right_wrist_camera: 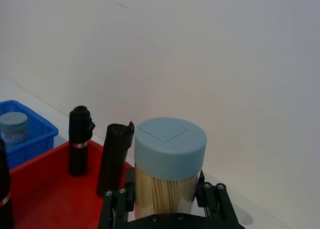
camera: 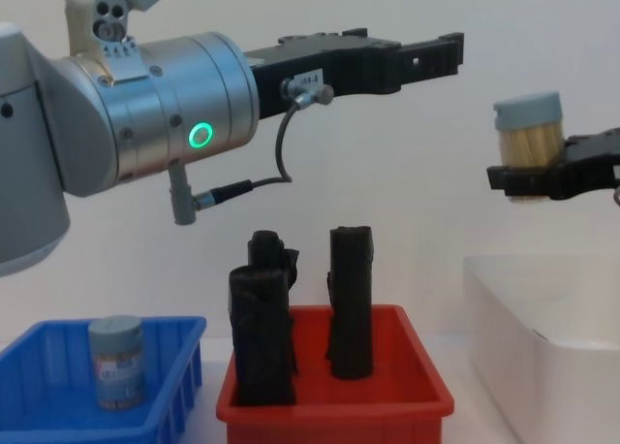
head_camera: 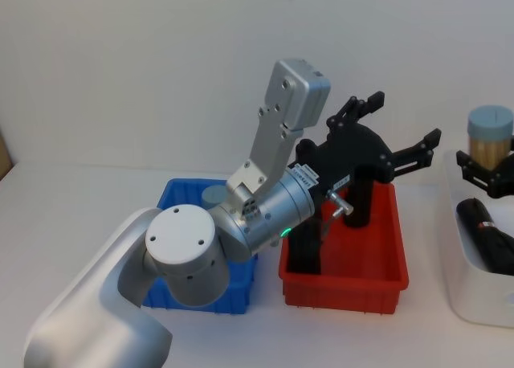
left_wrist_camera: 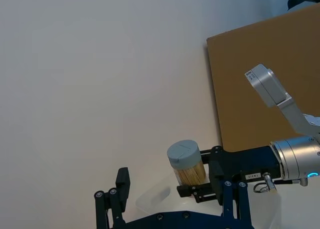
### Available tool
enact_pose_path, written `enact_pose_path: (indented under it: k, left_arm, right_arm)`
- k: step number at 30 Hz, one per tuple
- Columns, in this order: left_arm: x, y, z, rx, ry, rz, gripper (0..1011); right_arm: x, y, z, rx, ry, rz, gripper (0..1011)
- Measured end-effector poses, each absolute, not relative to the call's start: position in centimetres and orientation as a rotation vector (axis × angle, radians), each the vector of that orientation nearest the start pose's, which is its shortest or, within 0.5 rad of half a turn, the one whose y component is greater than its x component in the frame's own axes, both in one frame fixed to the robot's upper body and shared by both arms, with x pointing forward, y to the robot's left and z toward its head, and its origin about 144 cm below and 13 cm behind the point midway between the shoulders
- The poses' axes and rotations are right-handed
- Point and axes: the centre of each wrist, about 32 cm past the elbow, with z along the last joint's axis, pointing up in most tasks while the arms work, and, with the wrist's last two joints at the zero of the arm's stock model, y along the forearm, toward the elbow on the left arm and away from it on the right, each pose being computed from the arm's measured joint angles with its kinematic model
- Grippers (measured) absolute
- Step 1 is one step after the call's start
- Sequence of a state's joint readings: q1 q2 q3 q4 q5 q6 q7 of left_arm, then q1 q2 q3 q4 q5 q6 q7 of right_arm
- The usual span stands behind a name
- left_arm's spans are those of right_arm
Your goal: Pick the cotton swabs from the blue box and place them into the white box.
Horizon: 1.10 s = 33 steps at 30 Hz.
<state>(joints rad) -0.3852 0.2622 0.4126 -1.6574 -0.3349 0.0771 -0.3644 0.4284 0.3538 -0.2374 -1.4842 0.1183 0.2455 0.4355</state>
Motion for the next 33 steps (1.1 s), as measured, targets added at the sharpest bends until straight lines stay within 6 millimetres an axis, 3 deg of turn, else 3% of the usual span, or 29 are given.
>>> enact_pose_path:
  k: [22, 33]
  left_arm:
    - [52.1, 17.0, 127.9, -0.145, -0.226, 0.769, 1004]
    - [52.1, 17.0, 127.9, -0.145, -0.226, 0.769, 1004]
  right_arm:
    - [55.7, -27.9, 126.1, -0.282, -0.231, -1.064, 674]
    - [55.6, -28.0, 125.9, -0.286, -0.233, -1.072, 956]
